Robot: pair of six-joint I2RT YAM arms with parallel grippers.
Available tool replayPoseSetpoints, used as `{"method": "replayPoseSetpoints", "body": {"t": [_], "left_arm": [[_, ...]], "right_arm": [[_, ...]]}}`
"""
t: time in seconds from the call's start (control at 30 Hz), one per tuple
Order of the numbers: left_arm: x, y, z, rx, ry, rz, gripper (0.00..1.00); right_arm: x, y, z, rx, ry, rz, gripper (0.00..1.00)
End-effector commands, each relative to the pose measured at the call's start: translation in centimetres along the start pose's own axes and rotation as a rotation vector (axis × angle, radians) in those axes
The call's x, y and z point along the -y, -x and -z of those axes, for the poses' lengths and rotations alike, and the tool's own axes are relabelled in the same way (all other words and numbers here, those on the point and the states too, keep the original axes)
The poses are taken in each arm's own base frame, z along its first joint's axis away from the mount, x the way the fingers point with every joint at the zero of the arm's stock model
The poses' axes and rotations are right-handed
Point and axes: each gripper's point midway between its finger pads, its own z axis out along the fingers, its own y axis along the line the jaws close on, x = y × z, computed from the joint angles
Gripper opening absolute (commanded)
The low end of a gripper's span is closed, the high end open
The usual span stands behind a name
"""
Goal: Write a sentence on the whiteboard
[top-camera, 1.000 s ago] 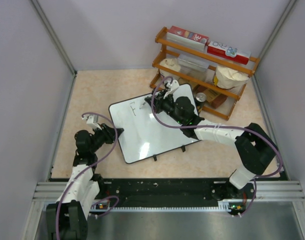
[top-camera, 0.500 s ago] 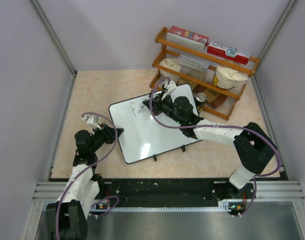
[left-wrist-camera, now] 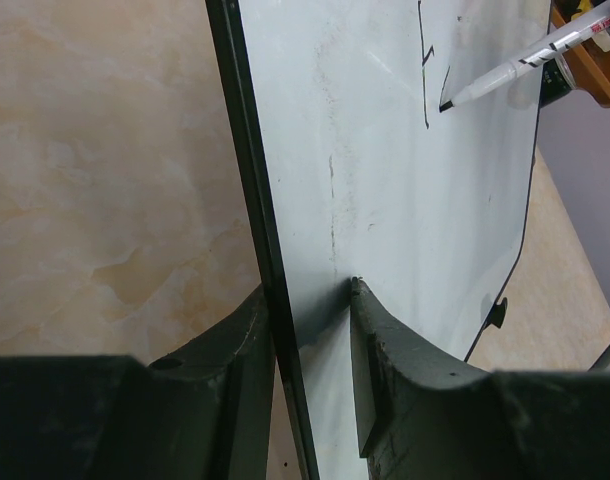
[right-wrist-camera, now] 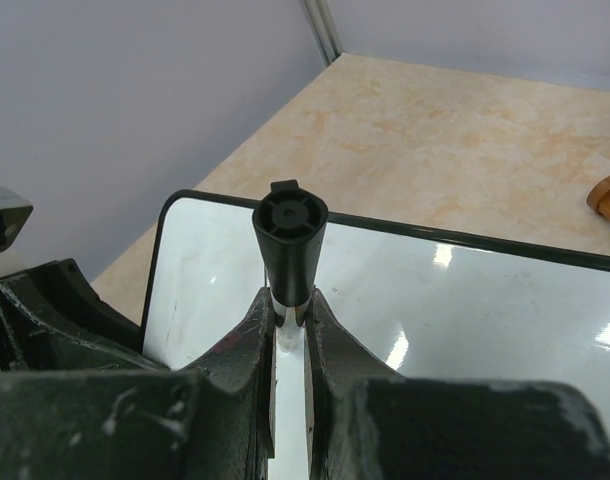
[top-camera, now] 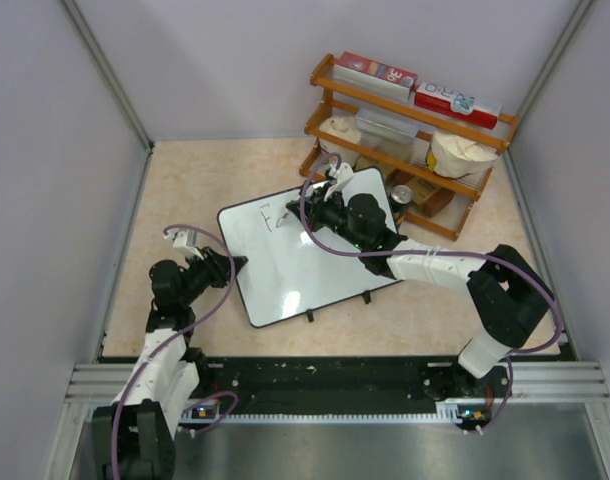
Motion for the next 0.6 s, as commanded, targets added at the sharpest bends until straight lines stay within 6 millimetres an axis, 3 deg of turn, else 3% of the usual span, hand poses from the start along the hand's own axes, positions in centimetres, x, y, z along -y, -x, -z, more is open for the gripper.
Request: {"method": "replayPoseSetpoints", "body": {"t": [0.0,0.57], "left_arm": [[-0.6,0.6,-0.1,0.033,0.017,-0.080,0.00],[-0.7,0.6,-0.2,0.031,0.018,-0.078,0.00]], "right_arm": [[1.2,1.3,0.0,0.036,-0.049,0.009,0.00],[1.0,3.9,-0.9,0.095,-0.063,0.016,0.00]]}}
